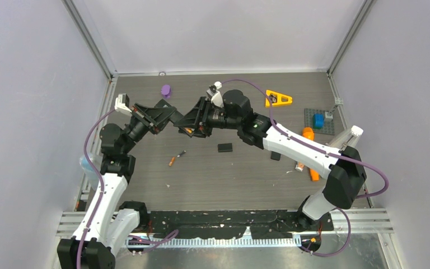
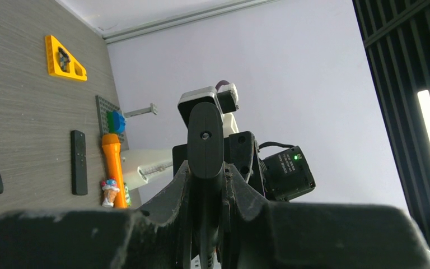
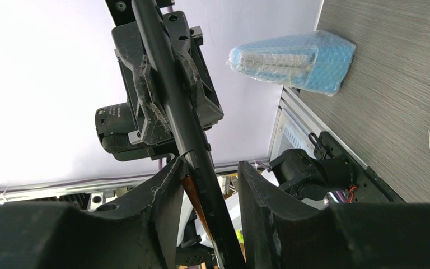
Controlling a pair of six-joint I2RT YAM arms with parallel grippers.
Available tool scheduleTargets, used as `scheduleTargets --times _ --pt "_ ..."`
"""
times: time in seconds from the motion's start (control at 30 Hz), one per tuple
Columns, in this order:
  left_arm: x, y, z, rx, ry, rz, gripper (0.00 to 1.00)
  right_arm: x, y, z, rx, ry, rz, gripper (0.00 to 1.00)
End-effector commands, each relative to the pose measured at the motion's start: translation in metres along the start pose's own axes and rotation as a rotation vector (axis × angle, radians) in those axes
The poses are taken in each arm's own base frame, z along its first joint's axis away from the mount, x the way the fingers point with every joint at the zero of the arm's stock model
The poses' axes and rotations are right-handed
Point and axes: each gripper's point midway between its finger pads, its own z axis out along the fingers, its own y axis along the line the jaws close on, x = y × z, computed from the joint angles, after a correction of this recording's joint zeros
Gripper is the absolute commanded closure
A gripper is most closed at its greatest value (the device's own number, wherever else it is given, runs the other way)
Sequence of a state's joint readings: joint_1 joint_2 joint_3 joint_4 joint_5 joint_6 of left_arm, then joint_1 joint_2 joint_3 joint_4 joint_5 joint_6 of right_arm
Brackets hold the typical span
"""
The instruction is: Load the batteries into the remote control
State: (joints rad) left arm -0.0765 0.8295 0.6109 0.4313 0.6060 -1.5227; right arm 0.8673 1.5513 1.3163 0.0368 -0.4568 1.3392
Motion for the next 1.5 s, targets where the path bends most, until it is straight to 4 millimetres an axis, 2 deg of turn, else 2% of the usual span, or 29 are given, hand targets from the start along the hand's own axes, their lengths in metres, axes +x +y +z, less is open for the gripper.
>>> scheduleTargets --times 0.0,0.1,0.2,0.37,0.43,0.5,0.53,0.67,0.77,0.9,1.13,1.23,1.47 --pt "-0.006 -0.036 -0.002 0.121 -0.039 0.020 1.00 0.009 -0.001 -0.005 -0.004 0.030 -0.008 0.76" --pt "-0.007 -0.037 -0.002 0.125 -0.042 0.004 1.00 0.007 0.000 -0.006 -0.011 0.029 -0.017 0.83" --pt "-0.007 -0.036 -0.003 0.123 -0.043 -0.030 1.00 0.005 0.002 -0.007 -0.018 0.019 -0.037 0.86" --pt "-0.008 -0.031 -0.007 0.126 -0.063 -0.125 1.00 -0.002 0.002 -0.009 -0.017 -0.008 -0.060 0.87" --pt "-0.008 -0.031 -0.008 0.131 -0.067 -0.143 1.00 -0.003 0.002 -0.010 -0.020 -0.012 -0.073 0.84" --pt "-0.007 -0.031 -0.009 0.133 -0.064 -0.139 1.00 -0.003 0.007 -0.012 -0.041 -0.017 -0.089 0.74" --pt "-0.006 -0.032 -0.009 0.135 -0.062 -0.133 1.00 -0.003 0.008 -0.012 -0.045 -0.020 -0.090 0.63" --pt "-0.005 -0.027 -0.010 0.123 -0.059 -0.112 1.00 -0.009 0.025 -0.017 -0.105 -0.045 -0.122 0.35" --pt "-0.003 -0.022 -0.010 0.113 -0.056 -0.107 1.00 -0.013 0.039 -0.020 -0.145 -0.058 -0.154 0.24" --pt "-0.002 -0.018 -0.011 0.105 -0.054 -0.101 1.00 -0.015 0.046 -0.026 -0.174 -0.072 -0.172 0.20" --pt "-0.001 -0.017 -0.011 0.102 -0.053 -0.095 1.00 -0.015 0.044 -0.031 -0.186 -0.067 -0.179 0.22" --pt "-0.002 -0.017 -0.011 0.101 -0.059 -0.097 1.00 -0.012 0.038 -0.030 -0.172 -0.049 -0.187 0.30" --pt "-0.003 -0.015 -0.011 0.094 -0.061 -0.102 1.00 -0.010 0.027 -0.026 -0.122 -0.024 -0.205 0.57"
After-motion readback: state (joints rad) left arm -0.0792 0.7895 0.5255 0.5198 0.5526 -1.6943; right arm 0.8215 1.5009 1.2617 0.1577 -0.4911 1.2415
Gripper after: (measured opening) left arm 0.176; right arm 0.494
